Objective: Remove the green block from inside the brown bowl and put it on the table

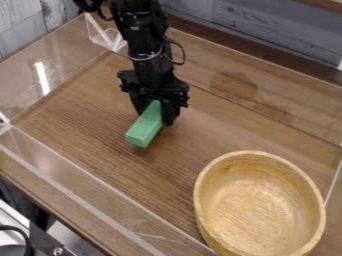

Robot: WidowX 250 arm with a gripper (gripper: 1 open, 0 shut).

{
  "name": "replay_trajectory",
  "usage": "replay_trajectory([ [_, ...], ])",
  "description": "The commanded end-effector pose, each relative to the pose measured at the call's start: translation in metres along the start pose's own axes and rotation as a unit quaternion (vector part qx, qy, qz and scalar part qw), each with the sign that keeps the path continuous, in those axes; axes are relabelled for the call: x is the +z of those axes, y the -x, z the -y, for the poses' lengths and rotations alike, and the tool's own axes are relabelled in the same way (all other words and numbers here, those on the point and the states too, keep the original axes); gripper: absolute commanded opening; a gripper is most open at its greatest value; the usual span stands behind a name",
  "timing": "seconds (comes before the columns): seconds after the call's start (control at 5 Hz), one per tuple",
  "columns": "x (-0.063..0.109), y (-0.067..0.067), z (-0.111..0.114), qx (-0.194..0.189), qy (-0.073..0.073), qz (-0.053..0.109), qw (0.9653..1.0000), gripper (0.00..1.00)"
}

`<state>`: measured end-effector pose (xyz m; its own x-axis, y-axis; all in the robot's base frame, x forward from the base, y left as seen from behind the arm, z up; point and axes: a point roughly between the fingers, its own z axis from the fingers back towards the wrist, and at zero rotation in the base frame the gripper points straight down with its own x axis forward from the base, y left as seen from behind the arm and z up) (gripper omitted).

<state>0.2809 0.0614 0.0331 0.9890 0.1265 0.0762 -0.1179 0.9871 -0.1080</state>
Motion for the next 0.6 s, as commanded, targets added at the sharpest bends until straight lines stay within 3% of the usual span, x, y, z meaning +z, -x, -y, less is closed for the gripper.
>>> replay_trajectory([
  [0.0, 0.0114, -0.0108, -0.0038, 0.0, -0.005, 0.019, 0.9998, 0.0],
  [0.4, 0.0085, -0.01, 0.0008, -0.005, 0.001, 0.009, 1.0, 0.0],
])
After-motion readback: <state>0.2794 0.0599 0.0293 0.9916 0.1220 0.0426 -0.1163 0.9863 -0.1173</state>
